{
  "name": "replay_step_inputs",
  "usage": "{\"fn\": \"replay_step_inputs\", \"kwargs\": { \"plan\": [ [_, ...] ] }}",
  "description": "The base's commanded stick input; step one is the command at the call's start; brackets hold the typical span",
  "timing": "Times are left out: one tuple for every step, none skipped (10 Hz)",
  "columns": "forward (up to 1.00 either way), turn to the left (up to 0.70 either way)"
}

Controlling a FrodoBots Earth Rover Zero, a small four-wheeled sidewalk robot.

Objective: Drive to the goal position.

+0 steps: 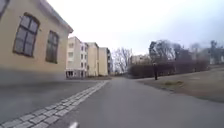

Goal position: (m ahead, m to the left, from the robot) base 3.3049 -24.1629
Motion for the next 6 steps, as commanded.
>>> {"fn": "replay_step_inputs", "kwargs": {
  "plan": [
    [1.00,0.00],
    [1.00,0.00],
    [1.00,0.00],
    [1.00,0.00],
    [1.00,0.00],
    [1.00,0.00]
  ]
}}
